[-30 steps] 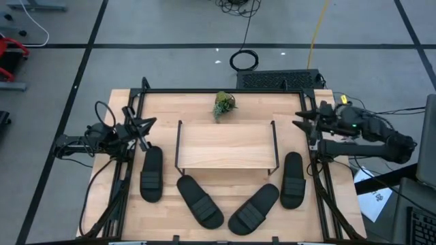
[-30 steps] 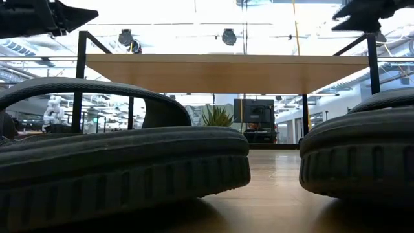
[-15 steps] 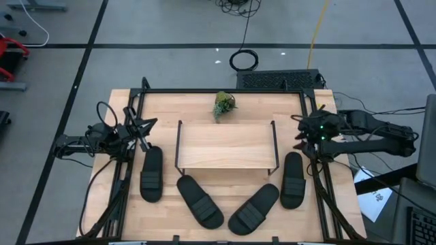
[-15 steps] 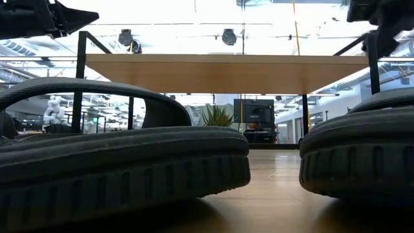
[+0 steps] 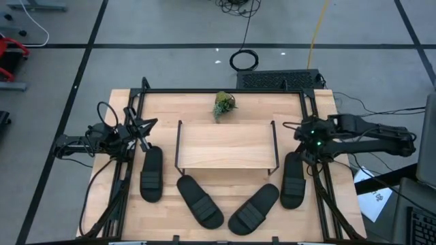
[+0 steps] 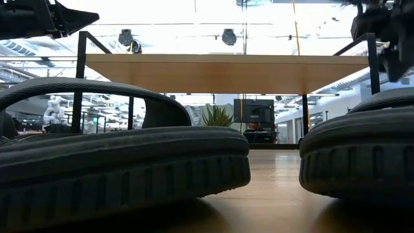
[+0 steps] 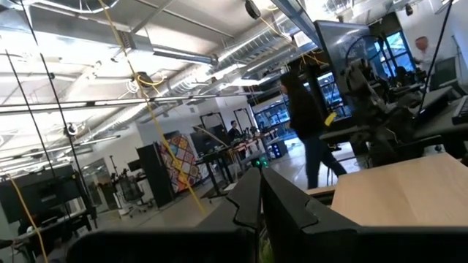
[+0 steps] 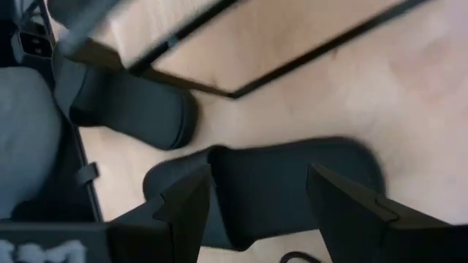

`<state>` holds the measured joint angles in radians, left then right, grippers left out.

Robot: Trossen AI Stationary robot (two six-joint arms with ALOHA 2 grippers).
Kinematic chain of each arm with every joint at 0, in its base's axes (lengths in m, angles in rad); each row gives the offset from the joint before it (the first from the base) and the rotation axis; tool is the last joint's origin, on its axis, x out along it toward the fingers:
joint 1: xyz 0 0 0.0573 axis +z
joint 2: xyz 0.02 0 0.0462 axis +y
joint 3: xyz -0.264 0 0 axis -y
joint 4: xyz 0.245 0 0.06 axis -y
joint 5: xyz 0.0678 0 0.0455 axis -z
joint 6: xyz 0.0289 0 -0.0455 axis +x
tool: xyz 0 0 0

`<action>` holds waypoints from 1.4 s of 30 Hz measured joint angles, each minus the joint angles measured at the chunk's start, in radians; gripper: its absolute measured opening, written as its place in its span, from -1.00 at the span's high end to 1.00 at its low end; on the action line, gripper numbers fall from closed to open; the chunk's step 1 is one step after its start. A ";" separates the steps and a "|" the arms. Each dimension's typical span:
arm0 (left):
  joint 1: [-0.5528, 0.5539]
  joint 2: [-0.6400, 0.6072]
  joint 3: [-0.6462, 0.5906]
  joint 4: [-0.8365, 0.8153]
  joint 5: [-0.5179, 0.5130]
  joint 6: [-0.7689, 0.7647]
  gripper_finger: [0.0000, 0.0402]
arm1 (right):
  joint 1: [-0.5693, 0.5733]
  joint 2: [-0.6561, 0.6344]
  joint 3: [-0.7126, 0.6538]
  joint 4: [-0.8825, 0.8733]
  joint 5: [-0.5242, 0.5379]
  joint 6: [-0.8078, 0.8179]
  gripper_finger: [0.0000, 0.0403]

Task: Pick and place slides into the shelf
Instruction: Put the black slide on the shelf

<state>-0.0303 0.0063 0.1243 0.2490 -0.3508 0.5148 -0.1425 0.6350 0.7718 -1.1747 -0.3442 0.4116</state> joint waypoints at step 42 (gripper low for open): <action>0.000 0.000 0.000 -0.053 -0.104 0.057 0.89 | 0.202 -0.059 -0.410 0.370 -0.219 0.214 -0.16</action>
<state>-0.0303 0.0063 0.1246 0.1957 -0.4549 0.5716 0.0593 0.5762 0.3620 -0.8045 -0.5632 0.6257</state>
